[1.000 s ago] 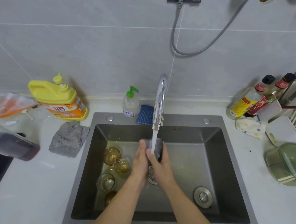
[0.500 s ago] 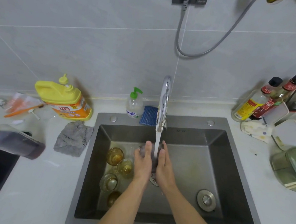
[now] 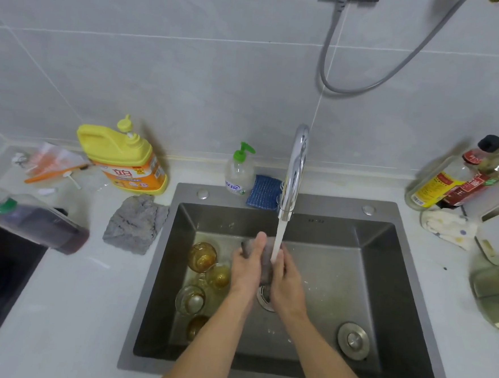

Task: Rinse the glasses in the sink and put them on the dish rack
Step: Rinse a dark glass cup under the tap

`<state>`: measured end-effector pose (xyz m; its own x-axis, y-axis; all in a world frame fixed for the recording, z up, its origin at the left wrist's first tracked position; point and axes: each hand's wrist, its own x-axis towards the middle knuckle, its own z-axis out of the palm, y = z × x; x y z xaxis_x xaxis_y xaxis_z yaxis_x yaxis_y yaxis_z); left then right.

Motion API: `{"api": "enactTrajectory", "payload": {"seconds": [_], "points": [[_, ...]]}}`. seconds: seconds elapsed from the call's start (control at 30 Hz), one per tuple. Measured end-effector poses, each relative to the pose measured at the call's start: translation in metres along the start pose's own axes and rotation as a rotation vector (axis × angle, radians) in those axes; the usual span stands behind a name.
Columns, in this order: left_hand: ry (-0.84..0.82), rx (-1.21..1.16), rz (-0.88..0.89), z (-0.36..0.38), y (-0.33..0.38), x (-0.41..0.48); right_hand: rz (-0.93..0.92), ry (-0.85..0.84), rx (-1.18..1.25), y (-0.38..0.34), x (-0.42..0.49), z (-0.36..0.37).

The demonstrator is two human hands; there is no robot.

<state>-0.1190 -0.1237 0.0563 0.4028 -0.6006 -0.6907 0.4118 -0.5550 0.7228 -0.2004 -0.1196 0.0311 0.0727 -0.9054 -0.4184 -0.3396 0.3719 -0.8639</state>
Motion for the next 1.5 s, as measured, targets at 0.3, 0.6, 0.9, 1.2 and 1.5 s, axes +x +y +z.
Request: {"api": "enactTrajectory", "payload": {"seconds": [0.3,0.6,0.9,1.2,1.5], "points": [[-0.153,-0.031,0.015,0.004,0.014,-0.025,0.312,-0.126,0.317,-0.01,0.029,0.008],[-0.037,-0.088,-0.001,0.0,-0.014,0.007,0.118,-0.068,0.469,-0.023,0.018,-0.016],[-0.104,-0.245,-0.08,0.007,-0.014,0.006,0.333,-0.079,0.838,-0.025,0.012,-0.017],[-0.082,-0.263,-0.06,0.007,0.001,0.006,0.255,-0.121,0.961,-0.018,0.01,-0.026],[-0.141,-0.302,-0.059,0.009,-0.002,0.003,0.164,-0.132,0.447,-0.031,0.026,-0.025]]}}
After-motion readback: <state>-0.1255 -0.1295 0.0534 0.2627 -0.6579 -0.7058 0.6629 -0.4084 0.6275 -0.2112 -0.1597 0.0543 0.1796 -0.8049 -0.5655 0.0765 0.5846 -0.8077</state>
